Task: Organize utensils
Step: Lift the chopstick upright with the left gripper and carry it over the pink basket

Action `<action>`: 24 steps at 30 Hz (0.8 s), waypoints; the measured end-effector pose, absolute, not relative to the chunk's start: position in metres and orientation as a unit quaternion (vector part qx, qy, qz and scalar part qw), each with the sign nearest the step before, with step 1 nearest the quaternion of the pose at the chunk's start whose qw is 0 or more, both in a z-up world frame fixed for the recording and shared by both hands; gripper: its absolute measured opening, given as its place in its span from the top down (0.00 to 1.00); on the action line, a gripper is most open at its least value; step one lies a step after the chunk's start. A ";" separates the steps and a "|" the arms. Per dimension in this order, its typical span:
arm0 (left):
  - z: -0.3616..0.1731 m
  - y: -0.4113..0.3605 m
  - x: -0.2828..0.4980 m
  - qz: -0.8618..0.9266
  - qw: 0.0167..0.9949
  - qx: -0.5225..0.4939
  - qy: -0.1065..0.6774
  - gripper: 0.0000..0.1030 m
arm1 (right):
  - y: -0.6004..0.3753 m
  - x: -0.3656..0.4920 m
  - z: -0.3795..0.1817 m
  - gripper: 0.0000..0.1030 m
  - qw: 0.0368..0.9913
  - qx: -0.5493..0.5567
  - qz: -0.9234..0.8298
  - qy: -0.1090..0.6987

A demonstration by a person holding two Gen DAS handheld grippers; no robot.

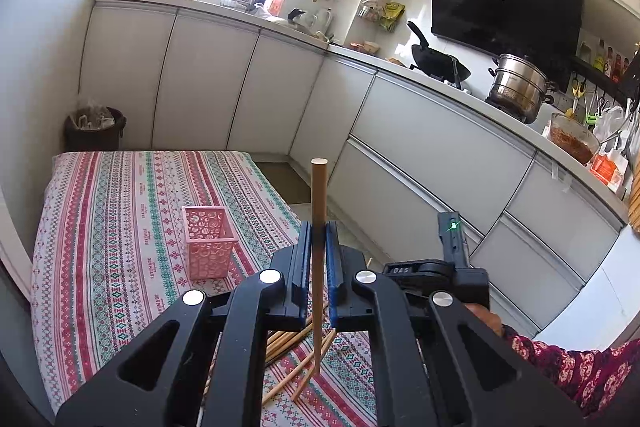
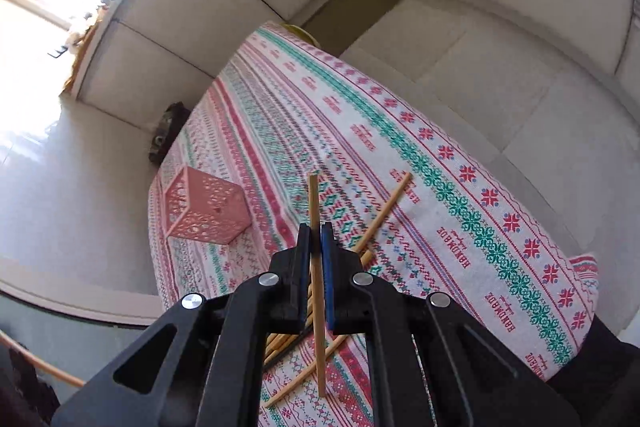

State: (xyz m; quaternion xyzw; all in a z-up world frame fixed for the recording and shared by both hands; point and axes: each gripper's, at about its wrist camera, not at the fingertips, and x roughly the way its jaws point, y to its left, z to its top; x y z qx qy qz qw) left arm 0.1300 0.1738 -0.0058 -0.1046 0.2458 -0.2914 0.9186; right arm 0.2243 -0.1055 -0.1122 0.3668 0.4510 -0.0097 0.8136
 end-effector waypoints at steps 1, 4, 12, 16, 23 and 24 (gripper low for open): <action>-0.005 0.173 0.130 -0.289 0.919 -0.104 0.245 0.94 | -0.103 0.220 -0.101 0.94 0.822 0.360 -0.001 0.442; -0.005 0.170 0.130 -0.280 0.922 -0.104 0.245 0.94 | -0.099 0.211 -0.072 0.94 0.838 0.351 0.022 0.417; 0.000 0.167 0.134 -0.255 0.930 -0.113 0.238 0.94 | -0.095 0.196 -0.002 0.94 0.867 0.334 0.063 0.364; 0.007 0.173 0.141 -0.235 0.936 -0.128 0.228 0.94 | -0.096 0.192 0.030 0.94 0.881 0.327 0.078 0.334; 0.028 0.184 0.162 -0.189 0.953 -0.139 0.193 0.94 | -0.094 0.208 0.081 0.94 0.900 0.316 0.092 0.287; 0.030 0.187 0.165 -0.181 0.955 -0.144 0.187 0.94 | -0.093 0.211 0.085 0.94 0.902 0.315 0.093 0.282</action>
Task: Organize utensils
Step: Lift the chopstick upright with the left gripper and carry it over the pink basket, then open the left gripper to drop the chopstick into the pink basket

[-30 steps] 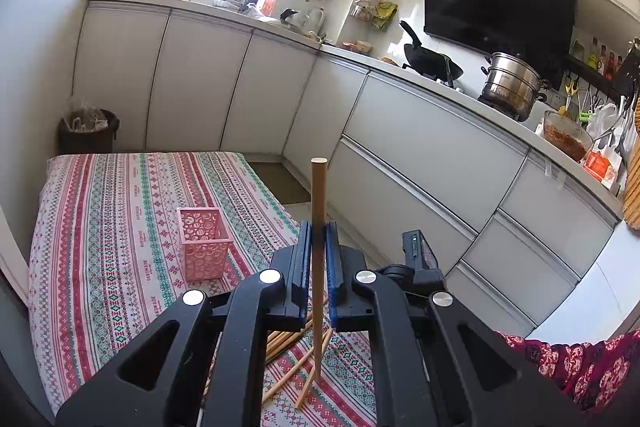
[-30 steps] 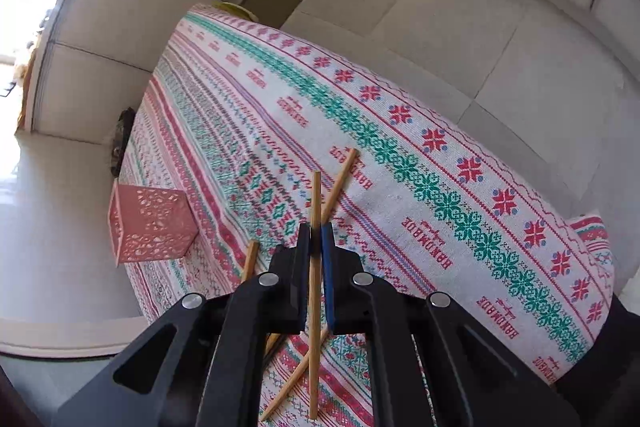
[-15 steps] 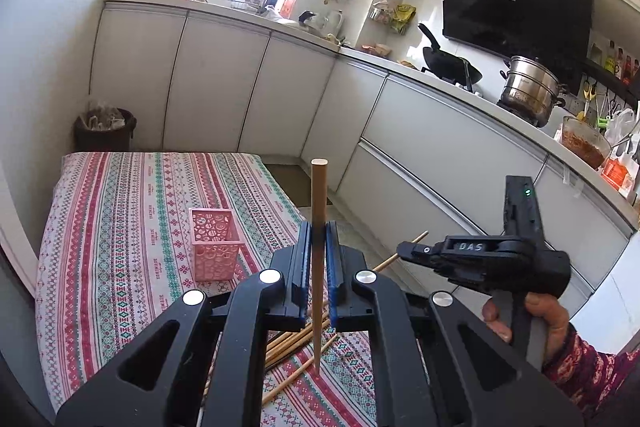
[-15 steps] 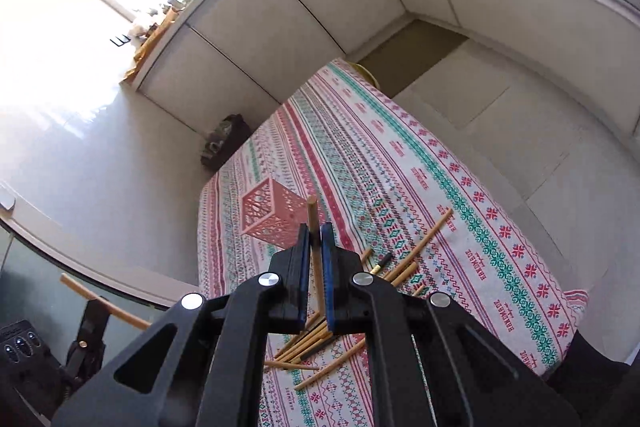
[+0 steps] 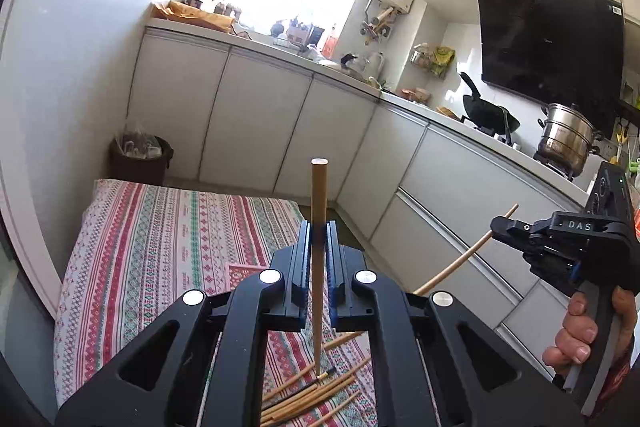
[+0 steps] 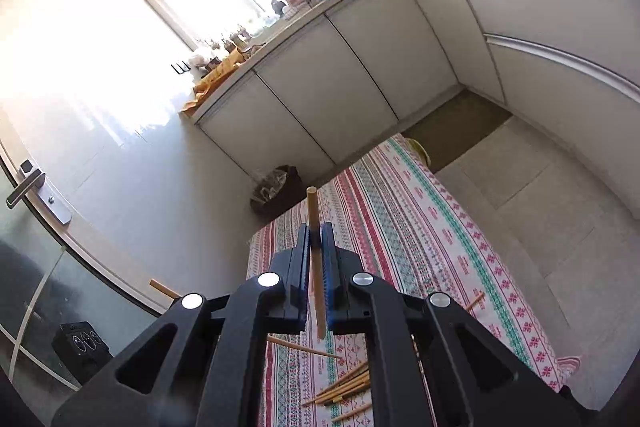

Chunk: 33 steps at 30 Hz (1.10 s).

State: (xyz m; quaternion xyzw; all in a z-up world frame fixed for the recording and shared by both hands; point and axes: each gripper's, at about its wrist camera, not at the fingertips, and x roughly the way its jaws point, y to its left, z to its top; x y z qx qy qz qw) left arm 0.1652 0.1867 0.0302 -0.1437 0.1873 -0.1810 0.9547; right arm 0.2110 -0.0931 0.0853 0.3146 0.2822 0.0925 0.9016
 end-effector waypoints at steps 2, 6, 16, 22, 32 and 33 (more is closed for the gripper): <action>0.034 0.190 0.172 -0.158 0.961 -0.145 0.174 0.94 | -0.093 0.220 0.091 0.94 0.905 0.313 0.093 0.273; 0.040 0.195 0.190 -0.126 0.968 -0.145 0.159 0.94 | -0.095 0.242 0.093 0.94 0.906 0.314 0.092 0.268; 0.038 0.187 0.248 -0.092 0.977 -0.124 0.145 0.94 | -0.084 0.309 0.063 0.94 0.901 0.310 0.092 0.287; 0.001 0.179 0.279 -0.085 0.973 -0.105 0.185 0.87 | -0.070 0.337 0.046 0.94 0.900 0.307 0.098 0.294; 0.028 0.222 0.248 -0.053 0.975 -0.162 0.144 0.52 | -0.030 0.359 0.037 0.94 0.917 0.252 0.101 0.292; 0.034 0.224 0.243 -0.052 0.976 -0.162 0.132 0.52 | -0.026 0.361 0.036 0.94 0.919 0.245 0.101 0.293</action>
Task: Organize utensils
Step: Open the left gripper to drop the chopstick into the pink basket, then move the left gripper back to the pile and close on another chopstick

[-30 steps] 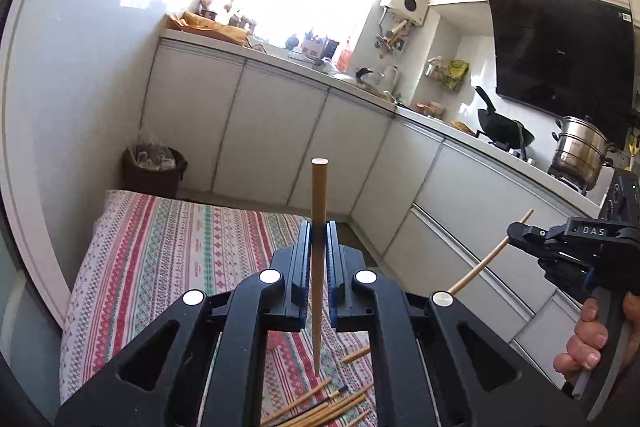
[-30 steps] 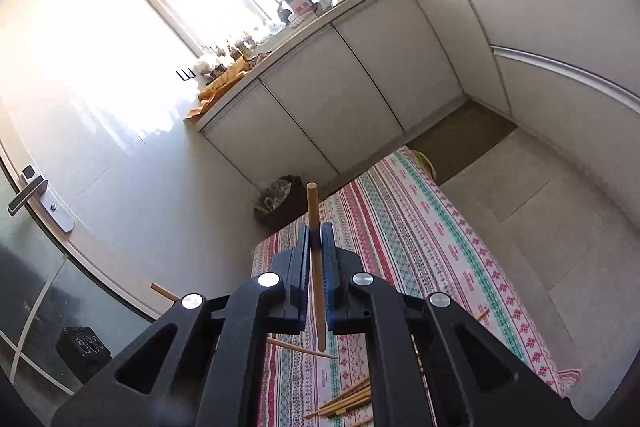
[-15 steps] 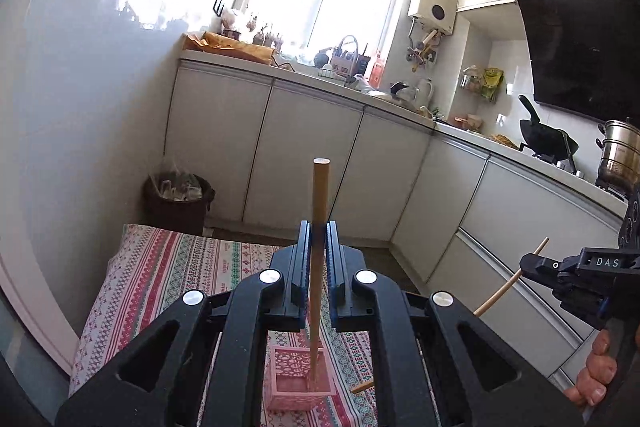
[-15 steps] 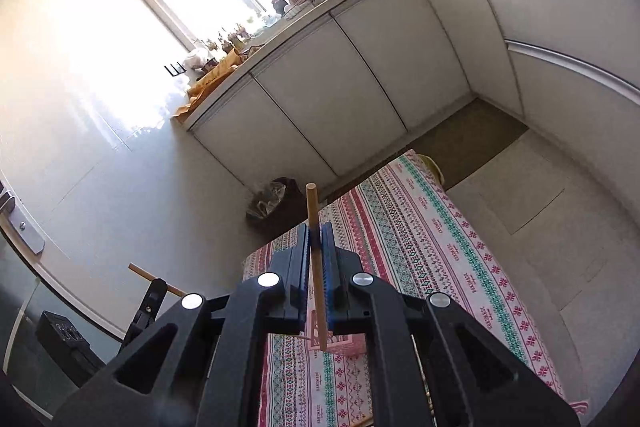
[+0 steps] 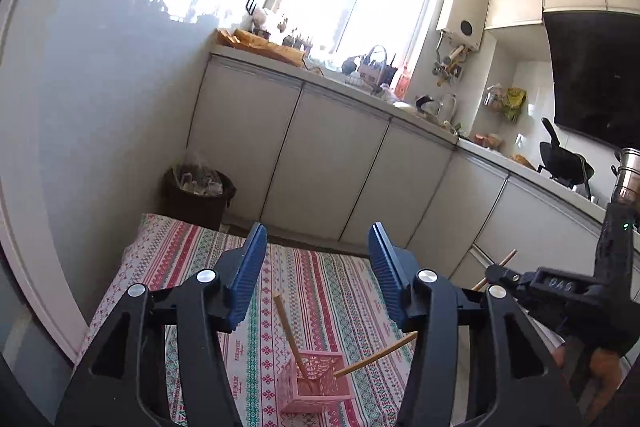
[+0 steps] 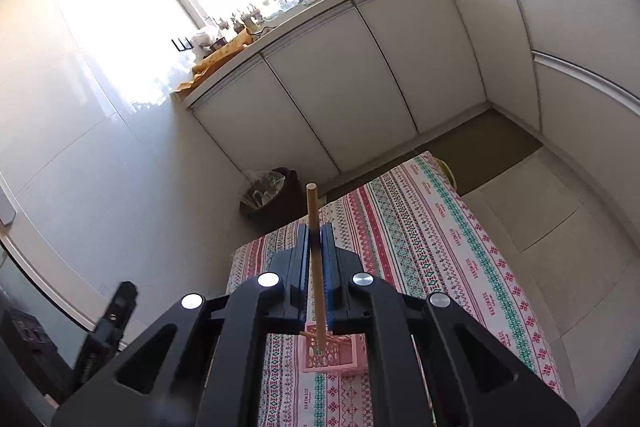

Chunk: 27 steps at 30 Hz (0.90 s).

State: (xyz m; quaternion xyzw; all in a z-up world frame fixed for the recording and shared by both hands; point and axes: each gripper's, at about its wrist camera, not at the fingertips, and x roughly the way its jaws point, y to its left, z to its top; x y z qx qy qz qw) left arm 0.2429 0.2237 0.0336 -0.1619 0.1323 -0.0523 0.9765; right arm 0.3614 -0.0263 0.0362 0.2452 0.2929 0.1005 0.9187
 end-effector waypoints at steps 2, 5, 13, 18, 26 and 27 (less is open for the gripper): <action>0.041 0.226 0.235 -0.053 0.978 -0.161 0.119 0.52 | -0.015 0.368 0.030 0.94 0.919 0.231 0.100 0.304; 0.042 0.227 0.233 -0.052 0.979 -0.157 0.118 0.50 | -0.001 0.381 0.016 0.90 0.908 0.228 0.109 0.335; 0.038 0.224 0.238 -0.039 0.978 -0.145 0.142 0.36 | -0.012 0.372 0.010 0.62 0.908 0.242 0.081 0.331; 0.033 0.211 0.241 -0.034 0.977 -0.121 0.171 0.26 | -0.030 0.354 0.015 0.52 0.911 0.253 0.067 0.320; 0.026 0.178 0.236 -0.008 0.975 -0.051 0.217 0.07 | -0.051 0.307 0.016 0.19 0.924 0.252 0.018 0.288; 0.025 0.175 0.236 -0.008 0.973 -0.044 0.226 0.07 | -0.051 0.303 0.017 0.18 0.927 0.242 0.011 0.286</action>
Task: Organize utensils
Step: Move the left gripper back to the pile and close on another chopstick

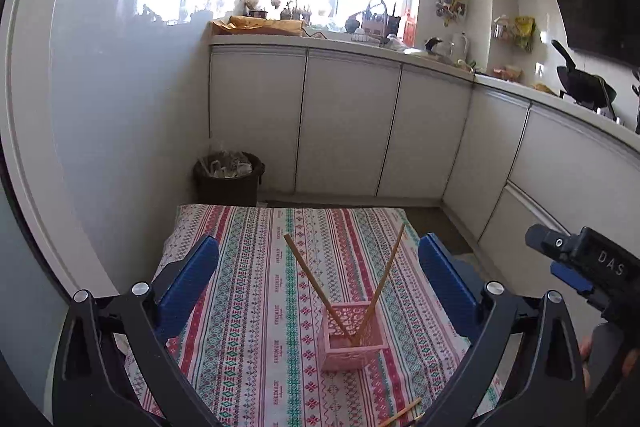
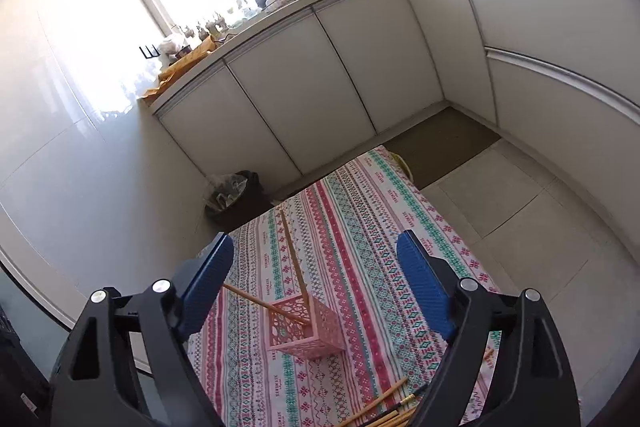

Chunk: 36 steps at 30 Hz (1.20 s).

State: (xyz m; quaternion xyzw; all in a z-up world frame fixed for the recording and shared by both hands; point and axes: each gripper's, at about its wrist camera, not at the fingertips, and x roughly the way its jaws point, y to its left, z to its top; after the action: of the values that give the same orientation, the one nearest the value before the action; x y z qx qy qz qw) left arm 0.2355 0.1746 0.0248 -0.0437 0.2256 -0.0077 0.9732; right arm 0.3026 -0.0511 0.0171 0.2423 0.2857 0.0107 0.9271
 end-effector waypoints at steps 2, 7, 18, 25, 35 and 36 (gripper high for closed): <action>0.022 0.168 0.234 -0.010 0.971 -0.034 0.237 0.07 | -0.051 0.293 0.019 0.17 0.933 0.220 -0.003 0.284; 0.017 0.149 0.226 -0.011 0.967 -0.001 0.253 0.07 | -0.043 0.267 0.021 0.13 0.950 0.142 -0.055 0.273; -0.005 0.111 0.200 -0.026 0.956 0.055 0.286 0.07 | -0.068 0.209 0.009 0.07 0.948 0.084 -0.128 0.280; -0.040 0.085 0.192 -0.067 0.935 0.078 0.340 0.07 | -0.091 0.167 -0.022 0.07 0.934 0.062 -0.162 0.312; -0.108 0.047 0.234 -0.146 0.850 0.104 0.495 0.07 | -0.140 0.151 -0.109 0.07 0.885 0.064 -0.210 0.410; -0.118 0.044 0.240 -0.149 0.839 0.104 0.514 0.07 | -0.146 0.153 -0.114 0.07 0.879 0.084 -0.191 0.428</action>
State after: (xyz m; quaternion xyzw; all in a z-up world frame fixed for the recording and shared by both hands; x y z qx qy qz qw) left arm 0.2399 0.0437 -0.1175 0.1041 0.5138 -0.1486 0.8385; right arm 0.1534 -0.1459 -0.1142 0.0841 0.4279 -0.1912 0.8793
